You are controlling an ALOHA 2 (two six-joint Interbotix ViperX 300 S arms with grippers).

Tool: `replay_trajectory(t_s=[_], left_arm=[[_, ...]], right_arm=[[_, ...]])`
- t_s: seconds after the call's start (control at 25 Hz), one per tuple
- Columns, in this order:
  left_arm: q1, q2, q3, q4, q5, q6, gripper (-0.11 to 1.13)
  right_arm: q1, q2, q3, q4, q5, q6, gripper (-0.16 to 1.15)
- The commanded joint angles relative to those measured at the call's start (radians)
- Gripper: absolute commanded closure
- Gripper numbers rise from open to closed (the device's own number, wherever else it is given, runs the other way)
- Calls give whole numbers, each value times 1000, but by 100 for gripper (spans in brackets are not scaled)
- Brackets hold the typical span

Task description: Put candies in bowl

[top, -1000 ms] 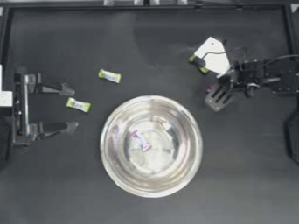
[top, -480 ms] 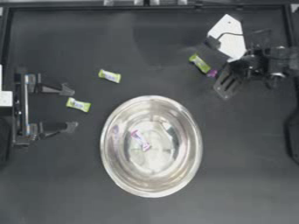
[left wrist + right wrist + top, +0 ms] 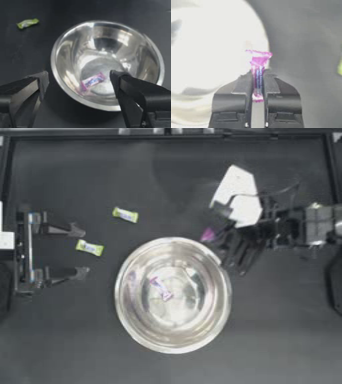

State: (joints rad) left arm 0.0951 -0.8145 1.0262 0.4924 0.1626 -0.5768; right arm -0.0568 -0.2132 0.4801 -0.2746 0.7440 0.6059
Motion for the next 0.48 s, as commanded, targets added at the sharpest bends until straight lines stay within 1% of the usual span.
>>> replay_trajectory(t_s=[0.04, 0.24, 0.48], left_arm=[[2, 6, -9, 0, -3, -2, 0], [2, 6, -9, 0, -3, -2, 0], [2, 6, -9, 0, -3, -2, 0]], right_arm=[[48, 58, -77, -2, -20, -11, 59], [72, 143, -120, -3, -29, -14, 59], [77, 195, -114, 9, -106, -20, 59]])
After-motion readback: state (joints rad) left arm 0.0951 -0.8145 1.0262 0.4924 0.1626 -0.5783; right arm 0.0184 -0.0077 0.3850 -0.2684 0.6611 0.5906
